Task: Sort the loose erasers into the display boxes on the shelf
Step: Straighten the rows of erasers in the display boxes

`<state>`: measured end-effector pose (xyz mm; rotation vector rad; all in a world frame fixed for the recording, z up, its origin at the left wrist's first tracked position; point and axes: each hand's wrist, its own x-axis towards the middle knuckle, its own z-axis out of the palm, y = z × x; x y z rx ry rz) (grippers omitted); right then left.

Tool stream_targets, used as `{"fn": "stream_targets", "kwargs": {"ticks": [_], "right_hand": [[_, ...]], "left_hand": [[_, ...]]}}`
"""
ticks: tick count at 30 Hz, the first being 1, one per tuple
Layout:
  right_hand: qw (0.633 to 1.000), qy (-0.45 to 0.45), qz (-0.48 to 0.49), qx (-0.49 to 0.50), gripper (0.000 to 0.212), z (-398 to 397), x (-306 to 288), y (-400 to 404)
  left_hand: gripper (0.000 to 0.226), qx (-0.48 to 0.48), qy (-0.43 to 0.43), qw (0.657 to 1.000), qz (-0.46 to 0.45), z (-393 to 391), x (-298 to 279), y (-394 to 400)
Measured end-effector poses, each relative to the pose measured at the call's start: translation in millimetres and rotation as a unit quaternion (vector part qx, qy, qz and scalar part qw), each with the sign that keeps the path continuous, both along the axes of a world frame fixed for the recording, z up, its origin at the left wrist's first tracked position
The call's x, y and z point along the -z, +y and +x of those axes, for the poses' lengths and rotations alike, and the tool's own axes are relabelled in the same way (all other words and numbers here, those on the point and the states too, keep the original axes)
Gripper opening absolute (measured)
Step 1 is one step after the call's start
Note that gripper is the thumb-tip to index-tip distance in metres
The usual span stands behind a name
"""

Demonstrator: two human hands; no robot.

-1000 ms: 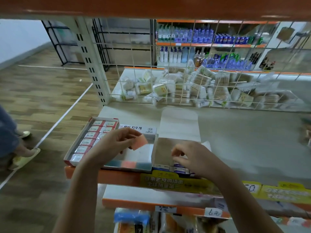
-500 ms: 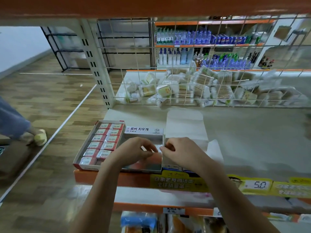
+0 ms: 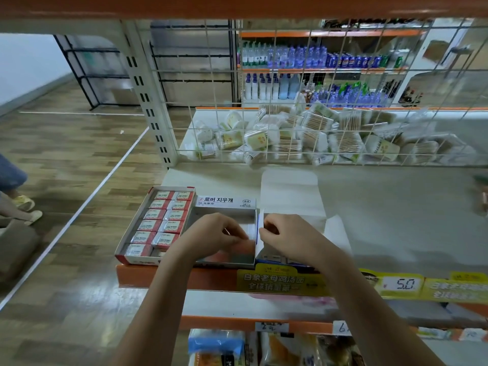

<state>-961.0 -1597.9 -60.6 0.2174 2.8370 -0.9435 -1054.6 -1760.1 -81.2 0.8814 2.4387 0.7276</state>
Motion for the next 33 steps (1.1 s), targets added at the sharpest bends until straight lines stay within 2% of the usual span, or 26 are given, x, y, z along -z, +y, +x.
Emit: {"fn": "stream_targets", "kwargs": {"ticks": [10, 15, 18, 21, 27, 33], "right_hand": [[0.999, -0.005, 0.014, -0.036, 0.023, -5, -4, 7], [0.995, 0.069, 0.064, -0.031, 0.022, 0, -17, 41], [0.986, 0.102, 0.128, 0.002, 0.028, 13, -27, 76], [0.974, 0.128, 0.179, 0.059, 0.033, 36, -32, 120], [0.950, 0.066, 0.266, 0.151, 0.045, 102, -23, 232], [0.947, 0.044, 0.212, 0.237, 0.043, 183, -6, 348]], "left_hand": [[0.015, 0.018, 0.089, 0.995, -0.044, 4, -5, 9], [0.021, -0.072, 0.239, 0.968, 0.021, 5, -40, 43], [0.028, -0.035, 0.291, 0.955, 0.047, 16, -59, 92], [0.034, 0.049, 0.333, 0.940, 0.049, 36, -64, 153], [0.042, 0.157, 0.320, 0.934, 0.031, 91, -59, 281], [0.048, 0.221, 0.278, 0.935, -0.013, 150, -38, 402]]}}
